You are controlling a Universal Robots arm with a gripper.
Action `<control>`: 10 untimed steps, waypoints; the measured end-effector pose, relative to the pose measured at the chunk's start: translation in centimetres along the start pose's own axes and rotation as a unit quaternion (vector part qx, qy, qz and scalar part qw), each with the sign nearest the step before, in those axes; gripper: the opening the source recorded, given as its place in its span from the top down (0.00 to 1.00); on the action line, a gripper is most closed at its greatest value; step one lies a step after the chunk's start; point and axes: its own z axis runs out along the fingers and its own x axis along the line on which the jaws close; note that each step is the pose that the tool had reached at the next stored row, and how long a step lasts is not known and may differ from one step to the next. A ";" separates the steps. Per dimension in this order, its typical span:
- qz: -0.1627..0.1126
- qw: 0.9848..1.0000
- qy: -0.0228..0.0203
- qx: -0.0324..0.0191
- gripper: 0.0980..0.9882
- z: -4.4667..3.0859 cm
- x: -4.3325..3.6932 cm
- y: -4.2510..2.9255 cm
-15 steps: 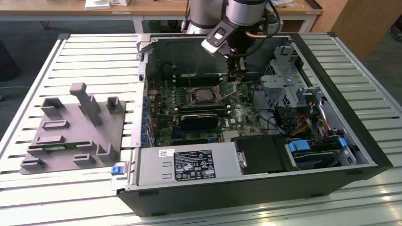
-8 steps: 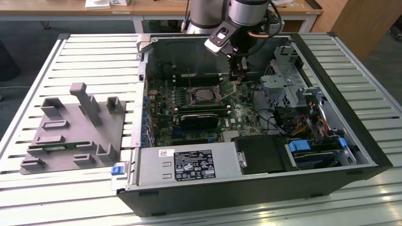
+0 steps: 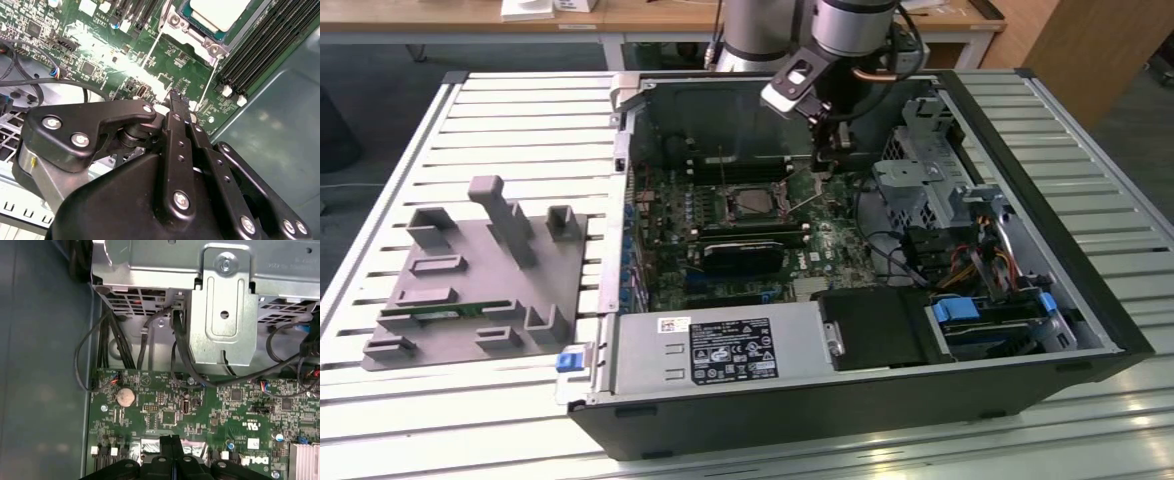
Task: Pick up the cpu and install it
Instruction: 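Close the cpu cover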
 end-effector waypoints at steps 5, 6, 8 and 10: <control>0.001 1.000 0.000 0.000 0.99 0.12 0.04 0.41; 0.001 1.000 0.000 0.000 0.99 0.14 0.06 0.51; 0.002 1.000 0.000 0.000 0.99 0.18 0.12 0.71; 0.002 1.000 -0.001 0.000 0.99 0.22 0.19 0.90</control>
